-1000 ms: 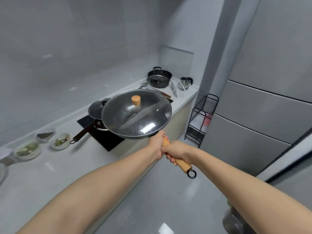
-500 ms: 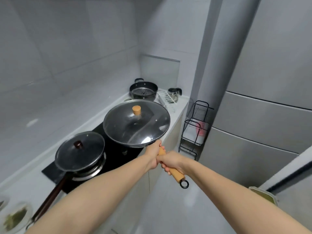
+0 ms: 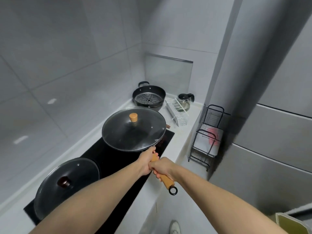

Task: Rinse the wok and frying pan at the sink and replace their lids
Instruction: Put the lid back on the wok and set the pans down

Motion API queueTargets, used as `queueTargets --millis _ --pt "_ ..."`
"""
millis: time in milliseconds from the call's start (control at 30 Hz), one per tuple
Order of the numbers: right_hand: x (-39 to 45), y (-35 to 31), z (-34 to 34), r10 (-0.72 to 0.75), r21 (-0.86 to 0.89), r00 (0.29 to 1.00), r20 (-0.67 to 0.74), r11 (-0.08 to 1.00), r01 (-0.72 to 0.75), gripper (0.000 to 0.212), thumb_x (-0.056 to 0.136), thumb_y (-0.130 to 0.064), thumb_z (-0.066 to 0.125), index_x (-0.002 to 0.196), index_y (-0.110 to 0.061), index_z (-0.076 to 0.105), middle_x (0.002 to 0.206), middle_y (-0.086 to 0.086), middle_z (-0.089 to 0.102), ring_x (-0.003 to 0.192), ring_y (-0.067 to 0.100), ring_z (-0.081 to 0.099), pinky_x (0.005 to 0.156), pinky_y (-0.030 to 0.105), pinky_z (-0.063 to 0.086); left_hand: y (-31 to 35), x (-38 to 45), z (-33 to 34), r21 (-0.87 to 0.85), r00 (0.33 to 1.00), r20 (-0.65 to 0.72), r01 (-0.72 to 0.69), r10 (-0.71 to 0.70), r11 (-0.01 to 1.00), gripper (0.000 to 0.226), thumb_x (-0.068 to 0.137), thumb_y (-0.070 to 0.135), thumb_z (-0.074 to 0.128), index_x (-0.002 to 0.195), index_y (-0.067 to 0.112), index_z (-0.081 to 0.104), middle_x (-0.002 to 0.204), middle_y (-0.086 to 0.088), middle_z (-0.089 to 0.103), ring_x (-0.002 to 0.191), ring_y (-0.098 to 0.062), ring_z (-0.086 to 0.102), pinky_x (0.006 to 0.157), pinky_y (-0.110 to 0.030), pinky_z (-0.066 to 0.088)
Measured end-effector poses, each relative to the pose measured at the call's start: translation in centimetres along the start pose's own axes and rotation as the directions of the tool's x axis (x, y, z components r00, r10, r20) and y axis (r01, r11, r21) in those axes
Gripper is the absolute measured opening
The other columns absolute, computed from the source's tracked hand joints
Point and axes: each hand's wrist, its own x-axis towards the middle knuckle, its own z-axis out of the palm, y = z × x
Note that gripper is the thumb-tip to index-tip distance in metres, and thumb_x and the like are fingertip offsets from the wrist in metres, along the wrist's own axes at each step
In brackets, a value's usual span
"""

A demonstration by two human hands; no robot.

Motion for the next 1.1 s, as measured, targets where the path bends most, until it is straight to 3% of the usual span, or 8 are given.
queueTargets --millis 333,467,567,667,767,833,933,1100 --pt "6.1 -1.5 -0.9 -0.005 -0.042 0.999 0.044 0.999 0.007 0.008 0.077 -0.008 0.055 0.07 -0.008 0.052 0.054 0.005 0.05 0.036 0.012 0.044 0.038 0.018 0.039 2.0 5.7 -0.5 -0.034 0.999 -0.051 0.012 -0.014 0.999 0.024 0.092 0.032 0.066 0.078 0.014 0.06 0.073 0.0 0.058 0.065 -0.014 0.056 0.065 -0.031 0.05" --pt "6.4 -1.9 -0.4 -0.018 0.031 0.999 0.035 0.999 0.017 0.01 0.077 -0.008 0.057 0.069 -0.009 0.053 0.054 0.006 0.049 0.037 0.013 0.044 0.04 0.02 0.041 2.7 5.2 -1.0 -0.031 1.0 0.017 0.002 -0.002 1.0 0.026 0.091 0.039 0.067 0.084 0.014 0.062 0.08 -0.002 0.065 0.071 -0.016 0.062 0.069 -0.032 0.053" --pt "6.1 -1.8 0.7 -0.009 0.107 0.999 0.046 0.994 0.004 0.023 0.086 -0.021 0.059 0.066 -0.013 0.052 0.053 0.004 0.048 0.039 0.014 0.044 0.042 0.022 0.04 2.8 3.8 -2.7 0.041 0.996 0.084 0.008 -0.012 0.999 0.047 0.091 0.055 0.059 0.099 0.009 0.064 0.096 -0.01 0.071 0.071 -0.022 0.063 0.063 -0.033 0.052" --pt "6.0 -1.4 2.5 0.01 0.223 1.0 0.014 0.975 -0.013 0.046 0.094 -0.045 0.056 0.061 -0.013 0.053 0.05 0.003 0.049 0.039 0.014 0.045 0.042 0.022 0.041 2.2 0.8 -5.0 0.168 0.991 0.128 0.014 -0.036 0.986 0.055 0.095 0.06 0.046 0.089 0.007 0.059 0.071 -0.01 0.056 0.056 -0.022 0.053 0.056 -0.032 0.051" --pt "5.8 -1.9 5.7 0.027 0.369 1.0 -0.003 0.929 -0.024 0.056 0.1 -0.05 0.05 0.059 -0.011 0.053 0.048 0.004 0.049 0.04 0.017 0.046 0.045 0.025 0.043 0.6 -2.4 -8.2 0.254 0.985 0.144 0.05 -0.089 0.966 0.053 0.097 0.058 0.043 0.099 0.006 0.055 0.088 -0.016 0.061 0.079 -0.029 0.066 0.068 -0.039 0.058" --pt "5.7 -2.6 8.0 0.008 0.438 0.999 -0.033 0.899 0.008 0.051 0.102 -0.046 0.047 0.066 -0.009 0.053 0.056 0.006 0.05 0.047 0.017 0.048 0.049 0.026 0.046 -0.6 -4.1 -10.5 0.28 0.974 0.17 0.096 -0.148 0.955 0.058 0.1 0.054 0.039 0.111 0.0 0.054 0.105 -0.022 0.065 0.088 -0.035 0.069 0.072 -0.042 0.061" --pt "5.9 -3.5 10.4 -0.031 0.482 0.999 -0.018 0.875 0.036 0.045 0.104 -0.042 0.042 0.075 -0.01 0.049 0.064 0.005 0.049 0.052 0.015 0.047 0.052 0.028 0.046 -1.0 -5.4 -13.2 0.297 0.971 0.198 0.073 -0.137 0.952 0.052 0.105 0.04 0.036 0.127 -0.004 0.051 0.105 -0.023 0.066 0.077 -0.027 0.069 0.079 -0.039 0.061" --pt "6.9 -4.4 11.6 -0.031 0.353 0.998 0.051 0.936 0.011 0.044 0.106 -0.044 0.034 0.084 -0.01 0.052 0.069 0.005 0.055 0.064 0.016 0.055 0.065 0.031 0.05 0.0 -5.9 -15.0 0.33 0.986 0.154 0.013 -0.068 0.944 0.048 0.106 0.034 0.037 0.133 -0.004 0.049 0.102 -0.02 0.066 0.069 -0.02 0.063 0.066 -0.031 0.056"
